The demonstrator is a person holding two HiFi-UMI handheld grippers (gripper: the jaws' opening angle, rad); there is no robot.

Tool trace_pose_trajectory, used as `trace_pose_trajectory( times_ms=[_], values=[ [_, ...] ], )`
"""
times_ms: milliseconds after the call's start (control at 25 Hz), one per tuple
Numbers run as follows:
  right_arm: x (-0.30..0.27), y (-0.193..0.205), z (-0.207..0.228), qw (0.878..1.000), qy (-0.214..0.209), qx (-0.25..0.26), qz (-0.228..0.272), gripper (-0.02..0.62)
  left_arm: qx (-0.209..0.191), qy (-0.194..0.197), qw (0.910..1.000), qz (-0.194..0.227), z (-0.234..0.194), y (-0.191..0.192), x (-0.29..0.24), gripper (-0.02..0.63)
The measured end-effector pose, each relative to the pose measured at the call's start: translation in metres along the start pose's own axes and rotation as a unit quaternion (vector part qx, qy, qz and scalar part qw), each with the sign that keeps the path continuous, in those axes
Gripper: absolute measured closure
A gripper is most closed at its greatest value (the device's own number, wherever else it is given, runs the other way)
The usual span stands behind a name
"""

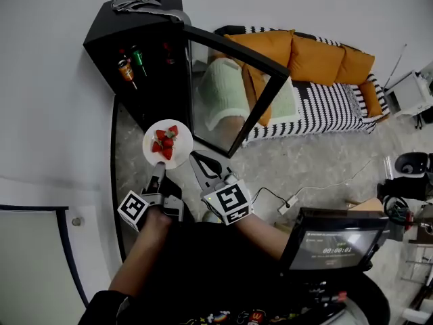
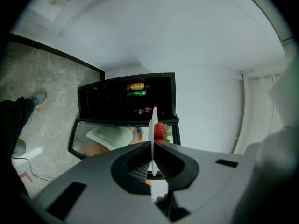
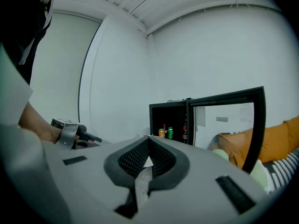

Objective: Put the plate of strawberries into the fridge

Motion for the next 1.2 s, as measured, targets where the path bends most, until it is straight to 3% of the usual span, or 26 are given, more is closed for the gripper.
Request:
trace_pose_trajectory(
  times_ms=[520, 880, 1080, 1200],
  values=[
    [-0.068, -0.003, 0.018, 1.0, 0.001, -0.016, -0.013, 0.591, -0.001, -0.011, 0.9999, -0.006, 0.014, -0.035, -0.051, 0.589],
    [-0.17, 0.009, 0.034, 0.998, 0.034, -0.02, -0.042, 0.591, 0.014, -0.032, 0.9984, -0.043, 0.012, -0.099, -0.131, 0.589],
    [-0.233, 0.018, 0.037, 0.996, 0.061, -0.007, -0.063, 0.591, -0.011, -0.06, 0.9948, -0.082, 0.001, -0.151, -0.176, 0.589],
    [-0.266, 0.021, 0.039, 0.995, 0.077, -0.002, -0.064, 0.591, -0.011, -0.052, 0.9938, -0.098, 0.003, -0.174, -0.204, 0.589]
  ],
)
Point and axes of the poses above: the fingertips, and each gripper's own axes: x backward along the fingers, z to its right, y out of its underside, the point moved 5 cm from there along x, backward along the fingers, and after that the axes turned 10 degrees about z, right-handed, at the moved point
